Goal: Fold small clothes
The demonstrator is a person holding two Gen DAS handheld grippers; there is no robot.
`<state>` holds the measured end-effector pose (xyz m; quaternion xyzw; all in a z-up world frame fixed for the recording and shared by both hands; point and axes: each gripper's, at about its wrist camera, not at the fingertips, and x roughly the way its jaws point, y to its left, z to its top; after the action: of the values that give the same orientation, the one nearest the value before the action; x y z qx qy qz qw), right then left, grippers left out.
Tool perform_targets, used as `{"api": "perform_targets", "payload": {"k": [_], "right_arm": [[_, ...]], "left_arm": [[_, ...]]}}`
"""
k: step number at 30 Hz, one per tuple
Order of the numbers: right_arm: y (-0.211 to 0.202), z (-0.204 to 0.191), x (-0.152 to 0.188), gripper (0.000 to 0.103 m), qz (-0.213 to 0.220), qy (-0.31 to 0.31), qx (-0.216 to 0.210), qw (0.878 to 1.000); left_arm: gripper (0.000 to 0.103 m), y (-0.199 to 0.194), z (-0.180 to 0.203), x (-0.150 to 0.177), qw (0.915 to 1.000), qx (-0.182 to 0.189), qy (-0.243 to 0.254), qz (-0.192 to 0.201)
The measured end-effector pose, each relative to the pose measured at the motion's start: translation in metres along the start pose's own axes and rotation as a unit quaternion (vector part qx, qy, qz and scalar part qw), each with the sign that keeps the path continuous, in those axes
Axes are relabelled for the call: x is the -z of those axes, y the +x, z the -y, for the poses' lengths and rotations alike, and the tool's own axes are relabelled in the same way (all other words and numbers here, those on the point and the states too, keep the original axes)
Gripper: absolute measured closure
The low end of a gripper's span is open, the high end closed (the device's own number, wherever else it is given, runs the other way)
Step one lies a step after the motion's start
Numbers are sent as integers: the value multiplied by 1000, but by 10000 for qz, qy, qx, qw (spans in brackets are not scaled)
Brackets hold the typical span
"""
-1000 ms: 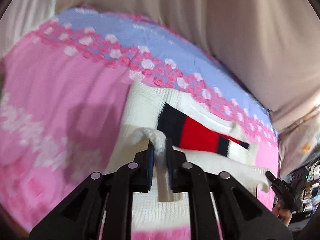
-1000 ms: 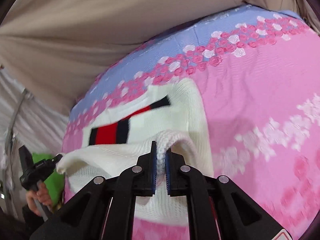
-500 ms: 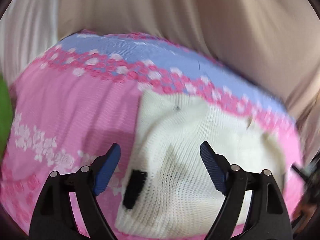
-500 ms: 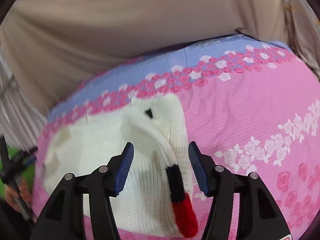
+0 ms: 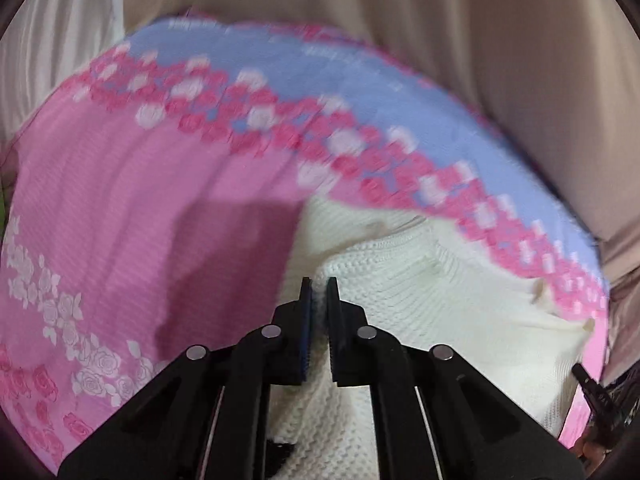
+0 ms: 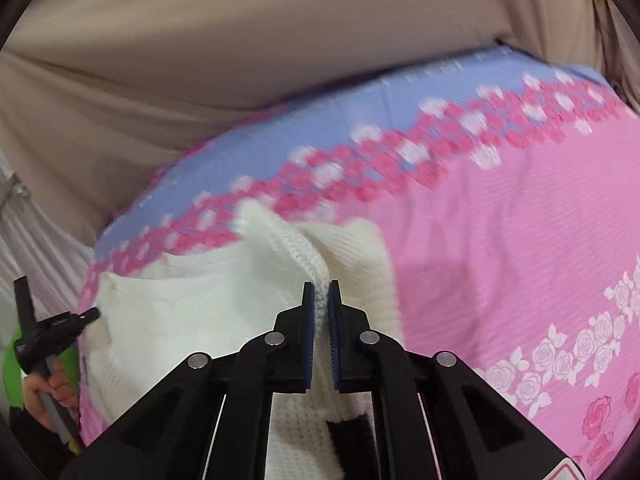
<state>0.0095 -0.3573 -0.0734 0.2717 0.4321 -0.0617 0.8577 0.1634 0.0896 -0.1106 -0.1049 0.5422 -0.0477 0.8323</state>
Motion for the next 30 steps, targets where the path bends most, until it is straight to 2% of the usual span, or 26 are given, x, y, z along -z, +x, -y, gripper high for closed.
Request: {"api": "perform_targets", "payload": {"k": [1, 2, 5, 7, 8, 10, 11, 12, 13, 15, 18, 19, 21, 22, 24, 26, 27, 28, 29, 30], "right_arm": [[20, 12, 4, 97, -378, 24, 236, 9990], [30, 18, 7, 97, -567, 53, 227, 9981], [13, 23, -3, 92, -380, 230, 3, 9990], [-8, 19, -16, 82, -2, 181, -75, 9998], [-11, 17, -23, 81, 42, 127, -90, 9999], [-6, 14, -38, 77, -8, -27, -22, 10000], [0, 12, -43, 73, -97, -102, -10, 9999], [11, 10, -46, 66, -267, -197, 39, 9994], [23, 8, -49, 65, -434, -283, 123, 9986], [43, 4, -48, 65, -666, -421, 170, 9967], [63, -1, -51, 91, -756, -536, 168, 9956], [63, 0, -57, 93, -676, -415, 130, 9968], [63, 10, -67, 94, -505, -93, 141, 9986], [72, 18, -69, 92, -582, 24, 288, 9979], [81, 26, -70, 86, -667, 138, 242, 9974], [70, 23, -73, 84, -683, 275, 128, 9972], [52, 20, -71, 82, -500, 322, 24, 9982], [32, 16, -67, 77, -250, 277, -76, 9993], [21, 13, -63, 73, -132, 215, -150, 9996], [11, 7, -57, 64, -80, 112, -256, 9996]], "left_arm": [[96, 7, -3, 1, 10000, -44, -30, -54], [95, 5, -3, 2, 10000, -41, -54, 36], [93, -14, -2, 1, 9997, 93, -219, 94], [94, -37, 4, 6, 9987, 160, -236, 416], [94, -50, 10, 11, 9979, 268, -196, 558], [92, -67, 31, 24, 9955, 687, -76, 642], [89, -72, 44, 31, 9947, 815, 82, 615], [85, -73, 58, 41, 9938, 907, 249, 589], [84, -70, 74, 52, 9928, 976, 458, 523], [82, -52, 98, 70, 9915, 967, 845, 217], [82, -15, 111, 89, 9928, 601, 1001, -269], [82, -8, 110, 91, 9934, 529, 967, -308], [82, -5, 113, 93, 9930, 454, 1071, -224], [82, -4, 116, 91, 9925, 419, 1125, -241], [82, -5, 116, 88, 9926, 455, 1088, -292], [82, -22, 105, 76, 9936, 758, 821, -160], [81, -31, 97, 71, 9940, 857, 676, -20], [78, -40, 87, 61, 9944, 913, 498, 171], [66, -44, 77, 51, 9951, 862, 369, 326], [50, -45, 69, 44, 9959, 750, 315, 397]]}}
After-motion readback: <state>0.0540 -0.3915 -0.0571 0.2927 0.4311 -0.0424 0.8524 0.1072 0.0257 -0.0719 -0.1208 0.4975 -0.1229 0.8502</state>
